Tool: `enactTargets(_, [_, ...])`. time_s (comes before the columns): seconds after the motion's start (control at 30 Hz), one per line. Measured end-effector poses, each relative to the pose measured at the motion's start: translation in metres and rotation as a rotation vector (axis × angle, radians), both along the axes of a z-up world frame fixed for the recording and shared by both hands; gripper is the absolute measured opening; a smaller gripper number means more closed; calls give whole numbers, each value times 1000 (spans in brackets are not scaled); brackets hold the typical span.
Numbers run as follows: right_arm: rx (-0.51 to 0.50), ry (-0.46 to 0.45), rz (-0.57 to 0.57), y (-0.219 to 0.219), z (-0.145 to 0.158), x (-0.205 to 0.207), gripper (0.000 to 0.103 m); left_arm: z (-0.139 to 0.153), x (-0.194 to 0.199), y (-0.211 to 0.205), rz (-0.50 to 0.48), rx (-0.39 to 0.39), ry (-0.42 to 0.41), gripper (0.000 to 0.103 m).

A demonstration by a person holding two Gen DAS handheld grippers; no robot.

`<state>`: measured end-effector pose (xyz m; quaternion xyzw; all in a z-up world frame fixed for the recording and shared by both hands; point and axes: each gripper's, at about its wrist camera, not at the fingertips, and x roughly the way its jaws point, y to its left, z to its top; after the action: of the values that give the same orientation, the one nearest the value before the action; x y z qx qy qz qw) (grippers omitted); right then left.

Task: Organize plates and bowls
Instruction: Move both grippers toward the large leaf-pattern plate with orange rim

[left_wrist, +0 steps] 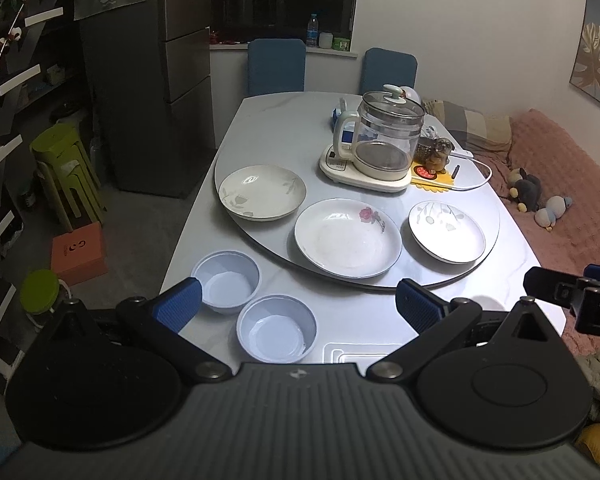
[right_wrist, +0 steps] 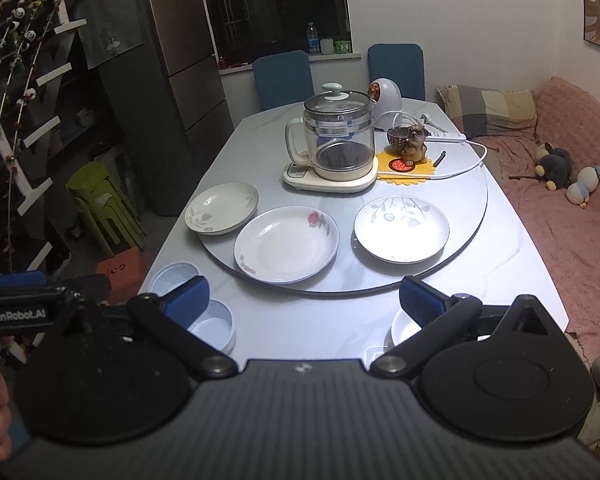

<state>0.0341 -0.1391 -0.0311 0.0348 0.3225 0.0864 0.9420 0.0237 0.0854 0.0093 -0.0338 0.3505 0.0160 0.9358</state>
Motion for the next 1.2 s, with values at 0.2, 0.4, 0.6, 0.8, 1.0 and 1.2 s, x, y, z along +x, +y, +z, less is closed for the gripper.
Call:
enactTargets(0.2, [7,11,-14,25,2,4,103,1,3,30,-24,7,0,103])
enactTargets(0.4, [-12,23,-24,41,1,8,103,-1,6,52,3,2,3,103])
enactTargets(0.6, [-21,21,-12,53,-1,18,103,0,12,63,31,7,-2,103])
enactTargets(0.8, [-31,24,10,65,-1,34,103,1,23,66,47,27,-5,103])
enactTargets(1.0, [-17,24,50,75,-2,60,103,-3,44,74,86,20,1,103])
enactTargets(1.2, [-26,43,67,75,-9,89,103,-15,77,80,116,18,22,103])
